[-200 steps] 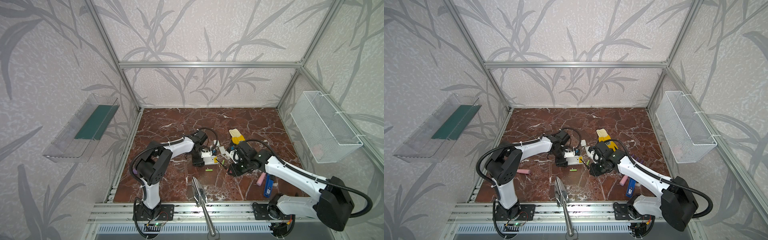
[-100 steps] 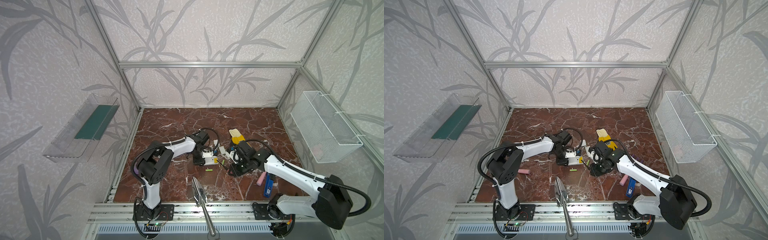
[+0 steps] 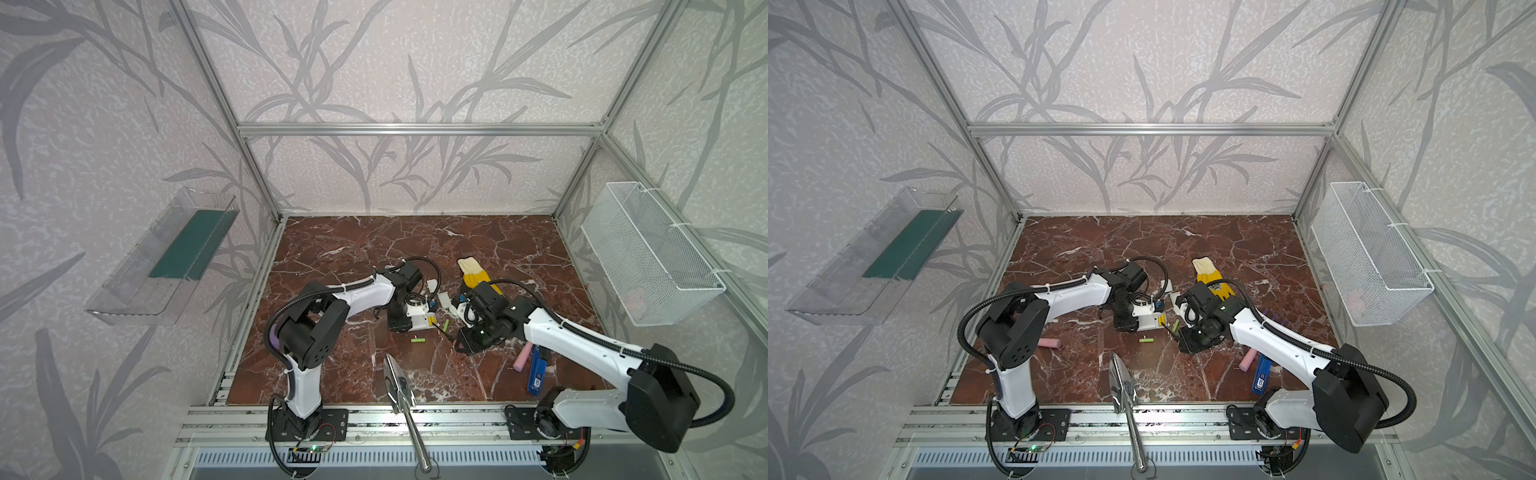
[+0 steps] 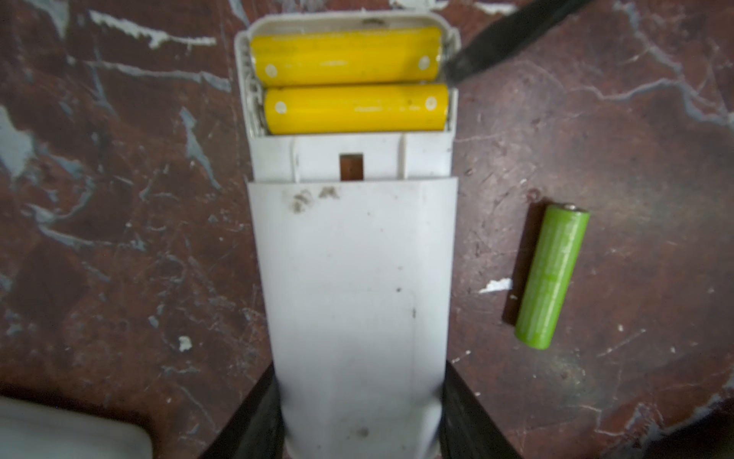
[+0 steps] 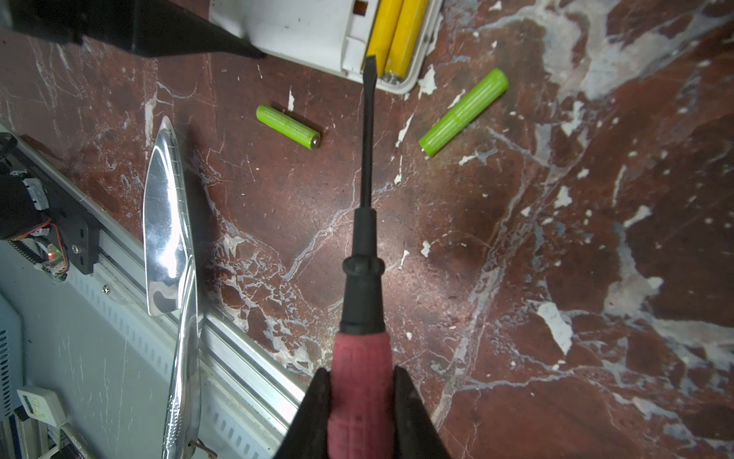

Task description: Unload the batteries from the remote control

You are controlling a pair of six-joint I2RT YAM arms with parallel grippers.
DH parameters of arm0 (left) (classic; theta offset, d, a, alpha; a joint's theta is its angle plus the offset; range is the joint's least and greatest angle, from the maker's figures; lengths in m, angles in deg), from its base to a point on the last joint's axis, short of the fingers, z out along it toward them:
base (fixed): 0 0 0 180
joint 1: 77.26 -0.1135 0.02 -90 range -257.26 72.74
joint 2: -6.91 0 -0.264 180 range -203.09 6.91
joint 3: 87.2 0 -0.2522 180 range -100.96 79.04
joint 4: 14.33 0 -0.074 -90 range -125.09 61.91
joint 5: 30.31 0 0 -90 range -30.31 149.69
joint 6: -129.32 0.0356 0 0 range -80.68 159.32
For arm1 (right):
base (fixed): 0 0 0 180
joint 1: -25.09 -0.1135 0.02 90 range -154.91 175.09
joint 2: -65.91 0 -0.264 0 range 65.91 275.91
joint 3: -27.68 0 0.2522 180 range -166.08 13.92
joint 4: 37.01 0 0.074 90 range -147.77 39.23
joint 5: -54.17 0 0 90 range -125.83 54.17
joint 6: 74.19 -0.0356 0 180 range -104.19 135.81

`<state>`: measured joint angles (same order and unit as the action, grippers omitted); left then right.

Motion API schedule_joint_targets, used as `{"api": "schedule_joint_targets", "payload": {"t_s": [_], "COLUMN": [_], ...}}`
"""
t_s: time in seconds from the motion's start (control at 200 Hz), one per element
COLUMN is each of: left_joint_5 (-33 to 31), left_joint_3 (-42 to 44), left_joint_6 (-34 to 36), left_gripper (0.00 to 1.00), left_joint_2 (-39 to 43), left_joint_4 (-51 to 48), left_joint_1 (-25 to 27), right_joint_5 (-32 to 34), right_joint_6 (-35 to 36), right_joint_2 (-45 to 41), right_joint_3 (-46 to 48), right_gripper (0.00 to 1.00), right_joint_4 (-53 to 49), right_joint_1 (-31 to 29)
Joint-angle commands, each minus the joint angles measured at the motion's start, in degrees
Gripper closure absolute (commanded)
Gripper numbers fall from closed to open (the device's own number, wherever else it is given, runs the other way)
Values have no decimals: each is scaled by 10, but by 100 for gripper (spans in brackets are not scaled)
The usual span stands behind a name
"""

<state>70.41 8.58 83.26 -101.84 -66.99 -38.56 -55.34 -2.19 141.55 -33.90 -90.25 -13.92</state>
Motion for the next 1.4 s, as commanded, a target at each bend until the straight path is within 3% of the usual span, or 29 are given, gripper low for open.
{"api": "schedule_joint_targets", "payload": {"t_s": [0.0, 0.775, 1.395], "left_joint_5": [-3, -12, -10], "left_joint_3": [4, 2, 3], "left_joint_6": [-5, -6, -8], "left_gripper": [64, 63, 63], "left_joint_2": [-18, -18, -22], "left_joint_4": [-27, -23, -22], "left_joint_1": [5, 7, 8], "right_joint_5": [-9, -15, -13], "right_joint_6": [-6, -7, -13], "right_joint_2": [11, -21, 2], "right_joint_3": [5, 24, 28], "right_gripper": [100, 100, 100], "right_joint_4": [15, 0, 32], "right_joint_1": [2, 2, 2]}}
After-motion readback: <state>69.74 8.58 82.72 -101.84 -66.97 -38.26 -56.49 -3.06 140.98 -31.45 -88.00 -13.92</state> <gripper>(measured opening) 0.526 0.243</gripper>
